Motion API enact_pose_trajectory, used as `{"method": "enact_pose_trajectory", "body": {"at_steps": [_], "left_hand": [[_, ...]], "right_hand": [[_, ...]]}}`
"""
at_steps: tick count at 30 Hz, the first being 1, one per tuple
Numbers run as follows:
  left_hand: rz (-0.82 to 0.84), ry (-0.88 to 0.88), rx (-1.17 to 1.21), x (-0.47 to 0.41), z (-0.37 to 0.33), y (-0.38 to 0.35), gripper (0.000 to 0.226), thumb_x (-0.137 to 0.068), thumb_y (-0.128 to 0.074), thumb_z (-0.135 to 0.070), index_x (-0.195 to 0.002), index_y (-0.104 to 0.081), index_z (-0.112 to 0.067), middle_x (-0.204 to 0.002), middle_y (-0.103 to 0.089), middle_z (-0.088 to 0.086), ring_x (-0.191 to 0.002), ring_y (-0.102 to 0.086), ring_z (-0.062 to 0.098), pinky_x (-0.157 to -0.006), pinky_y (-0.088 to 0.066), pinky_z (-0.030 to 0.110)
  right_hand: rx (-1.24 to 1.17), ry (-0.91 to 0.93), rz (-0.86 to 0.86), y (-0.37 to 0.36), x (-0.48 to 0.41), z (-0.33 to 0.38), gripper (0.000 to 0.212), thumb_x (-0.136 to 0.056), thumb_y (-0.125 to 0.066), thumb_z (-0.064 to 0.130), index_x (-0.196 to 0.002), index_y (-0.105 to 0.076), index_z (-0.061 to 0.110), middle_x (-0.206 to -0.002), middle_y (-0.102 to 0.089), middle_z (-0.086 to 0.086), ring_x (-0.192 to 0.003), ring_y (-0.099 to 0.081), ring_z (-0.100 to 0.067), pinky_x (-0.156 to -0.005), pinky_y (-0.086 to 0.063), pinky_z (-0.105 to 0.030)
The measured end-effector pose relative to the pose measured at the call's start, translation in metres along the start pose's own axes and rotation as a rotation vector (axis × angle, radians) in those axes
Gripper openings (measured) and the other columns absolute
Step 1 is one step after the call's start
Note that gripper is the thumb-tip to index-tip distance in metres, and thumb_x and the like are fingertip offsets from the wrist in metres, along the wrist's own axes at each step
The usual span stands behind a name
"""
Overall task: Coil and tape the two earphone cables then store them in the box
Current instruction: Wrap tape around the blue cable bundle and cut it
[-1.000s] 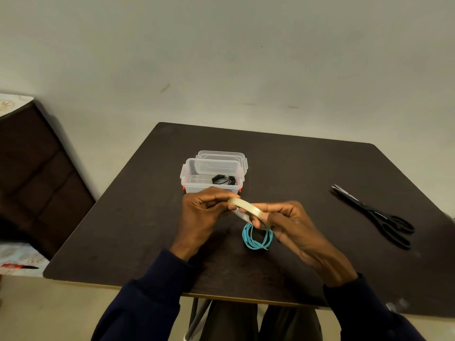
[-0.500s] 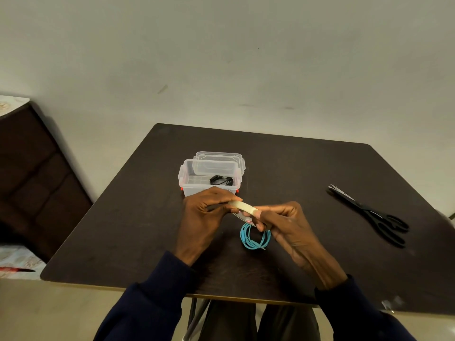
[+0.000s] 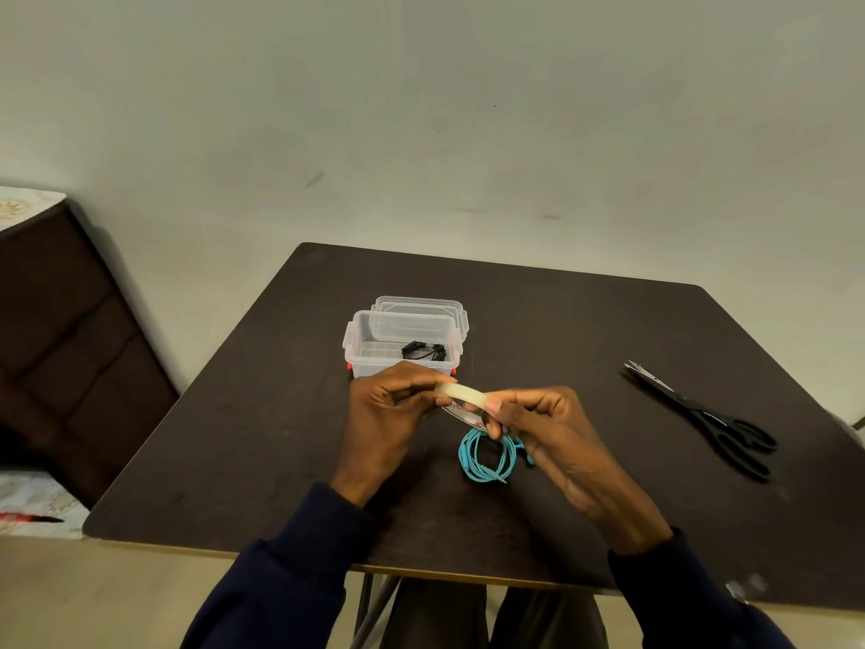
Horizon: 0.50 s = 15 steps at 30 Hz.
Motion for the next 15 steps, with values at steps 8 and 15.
{"method": "enact_pose_trajectory", "body": {"at_steps": [8, 15], "left_hand": [[-0.065, 0.207, 0.25, 0.004, 0.012, 0.001, 0.025, -0.077, -0.078, -0.006, -0.101, -0.075, 0.002, -0.1, -0.075, 0.021, -0.098, -0.073, 0.04, -0.078, -0.063, 0.048], [-0.028, 0.233, 0.238, 0.004, 0.011, -0.001, 0.024, -0.076, -0.079, -0.006, -0.1, -0.077, -0.004, -0.1, -0.077, 0.017, -0.097, -0.074, 0.035, -0.076, -0.063, 0.04]], "right_hand": [[-0.074, 0.009, 0.051, 0.002, 0.0, 0.005, 0.024, -0.084, -0.071, 0.016, -0.099, -0.076, -0.001, -0.073, -0.068, -0.014, -0.071, -0.065, -0.015, -0.081, -0.053, -0.023], [-0.025, 0.036, -0.04, 0.003, -0.003, 0.007, 0.014, -0.086, -0.065, -0.001, -0.091, -0.079, -0.001, -0.065, -0.062, -0.019, -0.06, -0.06, -0.012, -0.069, -0.054, -0.022]]}}
Point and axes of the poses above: each hand's wrist, its own x-axis away from the middle knuckle, its own y-axis out of the back of the hand, z = x × y, the point moved 4 cm from there along -x, towards the middle knuckle
